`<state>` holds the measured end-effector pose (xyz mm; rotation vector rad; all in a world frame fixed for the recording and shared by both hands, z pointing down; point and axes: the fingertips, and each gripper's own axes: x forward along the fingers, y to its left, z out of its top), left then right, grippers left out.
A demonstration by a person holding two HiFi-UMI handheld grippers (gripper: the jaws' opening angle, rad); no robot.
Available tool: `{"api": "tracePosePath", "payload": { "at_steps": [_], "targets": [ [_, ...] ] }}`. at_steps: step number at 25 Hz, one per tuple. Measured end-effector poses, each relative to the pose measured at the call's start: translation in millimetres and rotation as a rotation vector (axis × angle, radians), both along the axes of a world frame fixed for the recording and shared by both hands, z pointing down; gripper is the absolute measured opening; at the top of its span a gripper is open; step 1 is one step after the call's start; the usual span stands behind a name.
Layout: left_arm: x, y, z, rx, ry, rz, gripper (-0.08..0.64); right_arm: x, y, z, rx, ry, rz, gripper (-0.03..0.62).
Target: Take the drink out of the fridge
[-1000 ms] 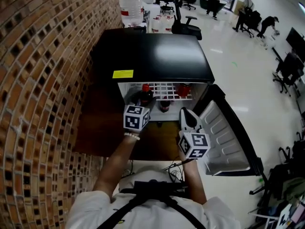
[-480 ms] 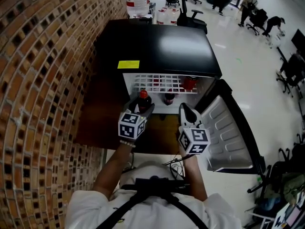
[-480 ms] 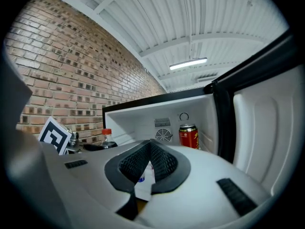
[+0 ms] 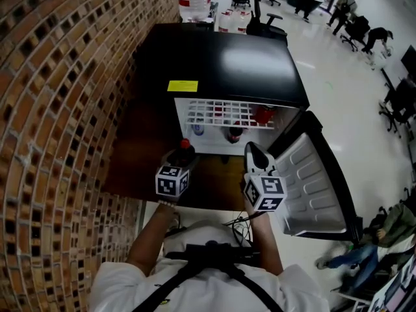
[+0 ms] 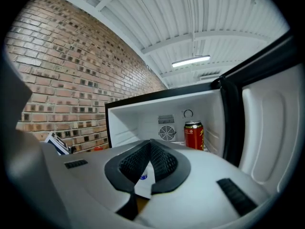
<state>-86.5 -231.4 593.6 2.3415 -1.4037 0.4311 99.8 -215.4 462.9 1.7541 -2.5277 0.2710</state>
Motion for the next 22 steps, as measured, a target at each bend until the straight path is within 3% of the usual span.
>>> {"api": "tracePosePath", "payload": {
  "at_steps": [5, 16, 22],
  "targets": [
    [-23.6, 0.1, 32.8, -0.029, -0.005, -0.050, 0.299, -3.0, -1.2, 0.5, -0.002, 0.008, -0.002, 0.014],
    [-83.0, -10.7, 123.5, -0.170, 0.001, -0.219, 0.299, -2.0, -3.3, 2.8, -0.010, 0.014, 0.008, 0.014],
    [-93.3, -18.2, 152.6, -0.199, 0.006, -0.255, 0.299, -0.1, -3.4, 4.2, -0.014, 0.014, 0.016, 0.014]
  ]
}}
